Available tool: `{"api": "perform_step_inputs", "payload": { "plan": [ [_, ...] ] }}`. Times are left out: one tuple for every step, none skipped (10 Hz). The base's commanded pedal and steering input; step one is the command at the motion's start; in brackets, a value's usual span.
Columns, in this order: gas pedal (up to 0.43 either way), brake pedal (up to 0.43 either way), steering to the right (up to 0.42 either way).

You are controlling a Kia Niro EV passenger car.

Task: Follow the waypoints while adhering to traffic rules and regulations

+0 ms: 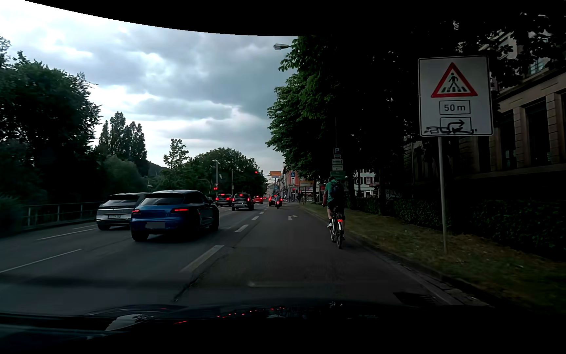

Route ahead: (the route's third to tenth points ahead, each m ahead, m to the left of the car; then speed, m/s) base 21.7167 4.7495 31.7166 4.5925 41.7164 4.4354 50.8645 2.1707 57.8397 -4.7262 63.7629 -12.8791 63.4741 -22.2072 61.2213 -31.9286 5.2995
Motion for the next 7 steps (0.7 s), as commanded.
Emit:
{"api": "perform_step_inputs", "payload": {
  "plan": [
    [0.0, 0.055, -0.01],
    [0.0, 0.043, -0.011],
    [0.0, 0.024, -0.011],
    [0.0, 0.012, -0.011],
    [0.0, 0.006, -0.011],
    [0.0, 0.006, -0.012],
    [0.0, 0.006, -0.012]
  ]
}}
